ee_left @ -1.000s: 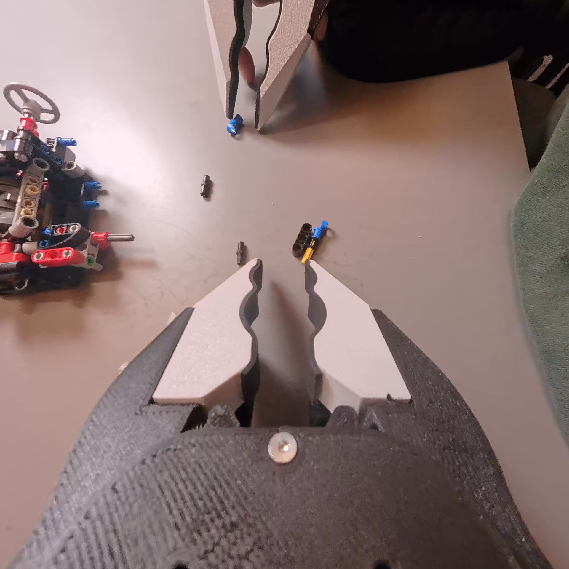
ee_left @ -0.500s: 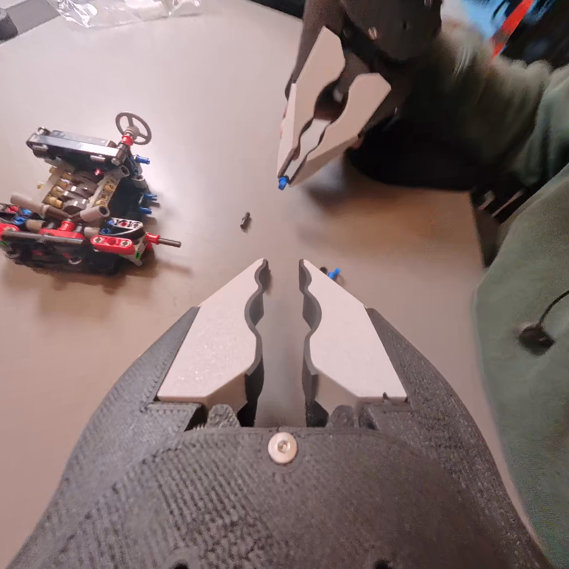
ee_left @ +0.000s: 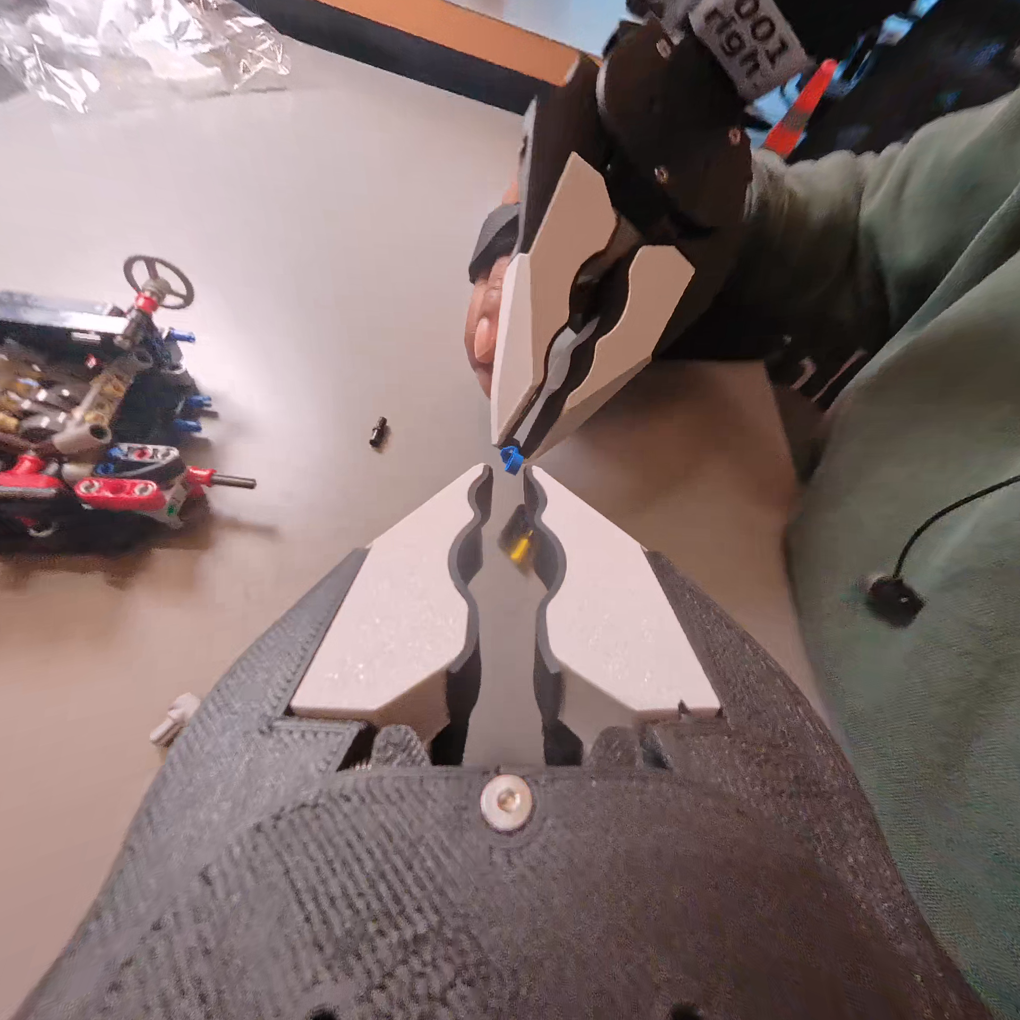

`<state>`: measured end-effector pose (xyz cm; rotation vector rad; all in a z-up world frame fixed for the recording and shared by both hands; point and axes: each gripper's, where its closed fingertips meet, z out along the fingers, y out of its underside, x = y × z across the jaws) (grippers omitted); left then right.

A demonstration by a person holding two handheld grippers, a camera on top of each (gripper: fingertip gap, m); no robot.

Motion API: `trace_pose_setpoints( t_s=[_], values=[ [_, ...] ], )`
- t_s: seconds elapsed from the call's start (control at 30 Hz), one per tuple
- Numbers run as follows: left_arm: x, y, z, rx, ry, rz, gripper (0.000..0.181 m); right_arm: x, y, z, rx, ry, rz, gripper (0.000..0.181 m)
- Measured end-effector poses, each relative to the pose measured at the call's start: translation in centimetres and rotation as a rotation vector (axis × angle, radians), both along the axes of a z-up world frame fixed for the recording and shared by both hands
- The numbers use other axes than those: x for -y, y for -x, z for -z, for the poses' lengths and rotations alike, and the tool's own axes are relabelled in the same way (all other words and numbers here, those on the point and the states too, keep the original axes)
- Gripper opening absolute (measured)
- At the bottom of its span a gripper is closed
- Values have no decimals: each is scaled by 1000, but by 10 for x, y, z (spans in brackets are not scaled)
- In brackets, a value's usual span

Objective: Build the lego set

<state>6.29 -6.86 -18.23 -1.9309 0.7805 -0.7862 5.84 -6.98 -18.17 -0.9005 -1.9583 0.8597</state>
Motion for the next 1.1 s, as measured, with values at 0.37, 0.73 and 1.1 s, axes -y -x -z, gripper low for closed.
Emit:
trace_pose_setpoints(
  t_s=[0.37,0.73,1.1],
  values=[
    [3,-5,8,-193,-163,31,2,3,-2,10,70,26,-2,5],
    [14,13,27,-229,-51,122,2,-2,-24,40,305,44,-3,11],
    [27,12,47,-304,8,198,2,11,-21,51,421,26,-7,24]
  ],
)
